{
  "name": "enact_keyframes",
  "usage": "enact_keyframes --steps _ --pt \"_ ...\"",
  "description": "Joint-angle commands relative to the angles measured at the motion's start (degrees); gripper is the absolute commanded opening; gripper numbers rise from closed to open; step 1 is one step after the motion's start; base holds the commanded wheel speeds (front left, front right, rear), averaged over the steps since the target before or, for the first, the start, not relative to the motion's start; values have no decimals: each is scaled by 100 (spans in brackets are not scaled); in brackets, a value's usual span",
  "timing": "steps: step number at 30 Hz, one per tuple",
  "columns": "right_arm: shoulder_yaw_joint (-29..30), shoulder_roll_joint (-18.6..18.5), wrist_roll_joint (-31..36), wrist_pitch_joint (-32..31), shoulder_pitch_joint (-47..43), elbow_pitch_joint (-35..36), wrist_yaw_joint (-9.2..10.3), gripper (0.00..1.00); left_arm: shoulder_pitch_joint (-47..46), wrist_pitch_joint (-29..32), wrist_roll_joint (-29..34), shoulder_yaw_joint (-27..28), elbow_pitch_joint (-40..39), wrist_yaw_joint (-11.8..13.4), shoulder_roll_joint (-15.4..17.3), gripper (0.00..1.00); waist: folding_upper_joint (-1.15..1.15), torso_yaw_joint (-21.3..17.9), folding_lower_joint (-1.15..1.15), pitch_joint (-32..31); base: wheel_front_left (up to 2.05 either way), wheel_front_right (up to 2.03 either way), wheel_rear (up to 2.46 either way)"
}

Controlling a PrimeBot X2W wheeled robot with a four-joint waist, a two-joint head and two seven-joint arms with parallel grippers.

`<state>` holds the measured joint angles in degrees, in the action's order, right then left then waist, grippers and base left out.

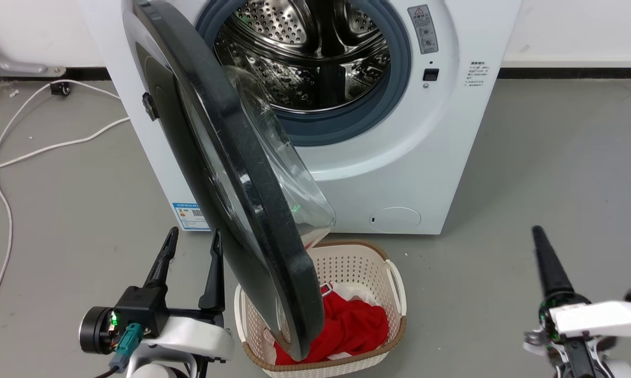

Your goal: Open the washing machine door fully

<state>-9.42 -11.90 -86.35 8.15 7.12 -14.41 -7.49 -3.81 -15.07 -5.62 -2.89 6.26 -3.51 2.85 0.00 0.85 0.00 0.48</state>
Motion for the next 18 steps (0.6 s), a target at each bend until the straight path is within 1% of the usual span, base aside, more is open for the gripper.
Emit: enact_keyframes --steps 1,4,6,9,10,12,15,18 --pt "61 -120 493 362 -170 53 0 100 63 -15 34 26 18 -20 4 100 0 -6 0 -31 0 0 0" --pt "320 -148 1541 650 -268 75 0 100 75 -15 35 36 13 -17 4 100 0 -20 0 -56 0 0 0" --pt "658 -80 2484 697 -309 138 0 100 81 -14 32 41 2 -7 4 100 0 -32 0 -65 0 0 0" --pt "1374 301 4179 696 -354 557 0 100 84 -15 30 46 -10 2 3 100 0 -43 0 -71 0 0 0" --pt "1561 426 4840 697 -386 774 0 100 84 -15 31 46 -13 3 5 100 0 -45 0 -71 0 0 0" --pt "1815 635 5906 700 -448 1240 1 100 83 -14 32 54 -20 8 5 100 0 -48 0 -70 0 0 0" --pt "1856 822 7246 649 -613 1856 1 100 65 -15 41 46 -27 7 5 100 0 -42 0 -61 0 0 0" --pt "1708 889 8099 446 -835 2328 1 100 40 -14 41 58 -33 4 4 100 0 -37 0 -47 0 0 0"
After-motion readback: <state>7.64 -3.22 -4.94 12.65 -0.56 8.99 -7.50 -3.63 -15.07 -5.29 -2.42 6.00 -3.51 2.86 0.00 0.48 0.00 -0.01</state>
